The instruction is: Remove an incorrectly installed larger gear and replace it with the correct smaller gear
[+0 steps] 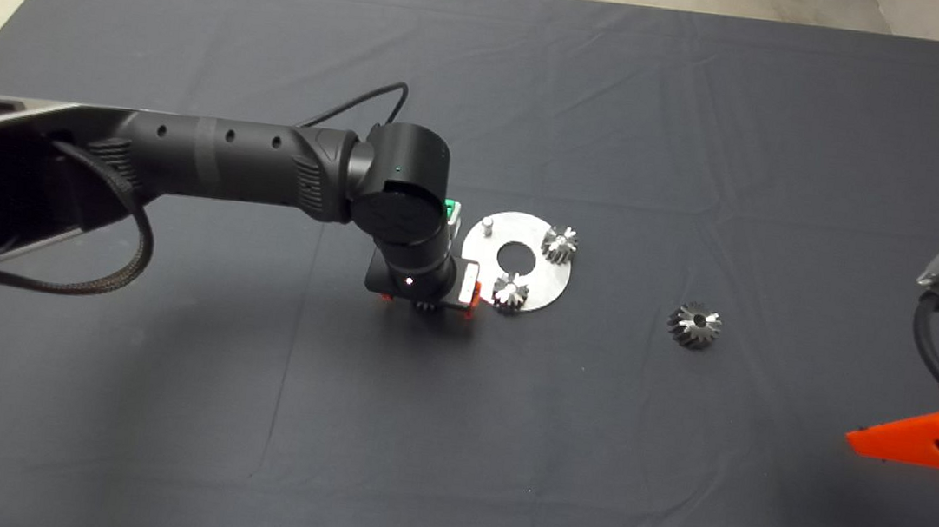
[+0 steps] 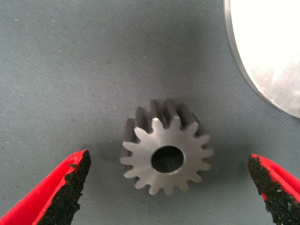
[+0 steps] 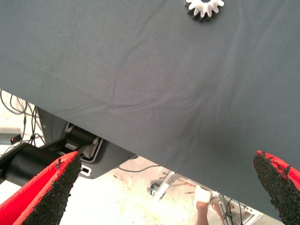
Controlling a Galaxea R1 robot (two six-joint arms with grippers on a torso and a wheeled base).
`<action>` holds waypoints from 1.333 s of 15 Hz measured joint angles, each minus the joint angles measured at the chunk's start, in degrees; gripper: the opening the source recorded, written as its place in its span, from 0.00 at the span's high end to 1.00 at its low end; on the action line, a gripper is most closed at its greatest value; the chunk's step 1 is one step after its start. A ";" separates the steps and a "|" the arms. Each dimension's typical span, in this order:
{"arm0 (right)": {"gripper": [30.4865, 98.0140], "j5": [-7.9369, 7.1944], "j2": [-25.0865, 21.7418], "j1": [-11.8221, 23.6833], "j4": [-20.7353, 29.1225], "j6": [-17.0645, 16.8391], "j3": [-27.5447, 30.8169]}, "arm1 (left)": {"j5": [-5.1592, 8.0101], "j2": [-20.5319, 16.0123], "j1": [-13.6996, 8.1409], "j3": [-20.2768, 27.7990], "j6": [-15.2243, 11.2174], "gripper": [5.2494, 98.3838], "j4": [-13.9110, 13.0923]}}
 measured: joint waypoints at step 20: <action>0.02 0.00 0.00 0.00 0.00 0.01 0.00 | 1.90 0.33 -0.02 -1.01 2.15 0.47 0.50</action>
